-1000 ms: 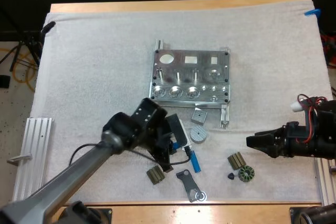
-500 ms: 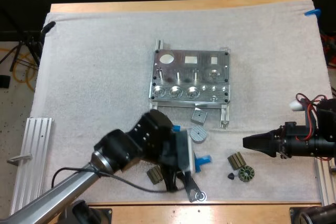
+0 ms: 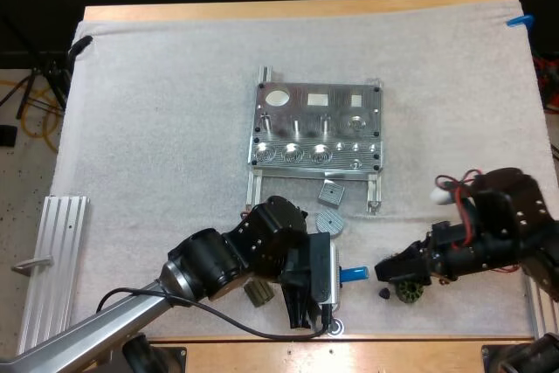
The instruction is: Load cells from right to left
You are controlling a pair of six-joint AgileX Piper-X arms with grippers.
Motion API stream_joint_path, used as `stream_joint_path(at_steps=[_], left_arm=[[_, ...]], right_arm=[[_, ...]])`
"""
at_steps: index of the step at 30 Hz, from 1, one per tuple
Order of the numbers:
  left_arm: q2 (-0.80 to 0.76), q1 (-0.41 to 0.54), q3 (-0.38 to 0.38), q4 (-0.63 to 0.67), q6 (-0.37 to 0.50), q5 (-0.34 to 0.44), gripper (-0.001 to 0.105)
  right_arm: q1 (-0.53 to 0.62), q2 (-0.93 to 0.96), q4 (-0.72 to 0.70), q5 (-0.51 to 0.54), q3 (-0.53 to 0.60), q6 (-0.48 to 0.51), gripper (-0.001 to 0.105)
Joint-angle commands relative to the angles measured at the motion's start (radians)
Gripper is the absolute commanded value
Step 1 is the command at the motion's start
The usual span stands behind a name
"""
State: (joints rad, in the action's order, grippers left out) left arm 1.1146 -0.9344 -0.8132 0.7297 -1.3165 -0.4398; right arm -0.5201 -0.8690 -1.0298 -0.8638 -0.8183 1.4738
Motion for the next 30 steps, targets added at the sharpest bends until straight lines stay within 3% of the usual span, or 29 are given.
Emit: stream_joint_path(at_steps=[1,8,13,18,30], left_arm=[[-0.008,-0.005,-0.008,-0.01,-0.01,0.007,0.0],[-0.008,-0.005,-0.008,-0.01,-0.01,0.007,0.0],[-0.008,-0.005,-0.008,-0.025,-0.01,0.004,0.0],[-0.008,-0.005,-0.008,-0.053,-0.042,0.002,0.0],[-0.008,-0.005,-0.008,-0.086,-0.047,0.002,0.0]], right_arm=[[-0.02,-0.012,0.001,0.03,-0.008,0.003,0.043],[-0.067,-0.066,0.004,0.144,-0.008,0.003,0.043],[-0.067,-0.107,0.048,0.145,-0.008,-0.012,0.053],[-0.067,-0.138,0.104,0.117,-0.008,-0.063,0.052],[-0.067,-0.163,0.113,0.057,-0.006,-0.065,0.052]])
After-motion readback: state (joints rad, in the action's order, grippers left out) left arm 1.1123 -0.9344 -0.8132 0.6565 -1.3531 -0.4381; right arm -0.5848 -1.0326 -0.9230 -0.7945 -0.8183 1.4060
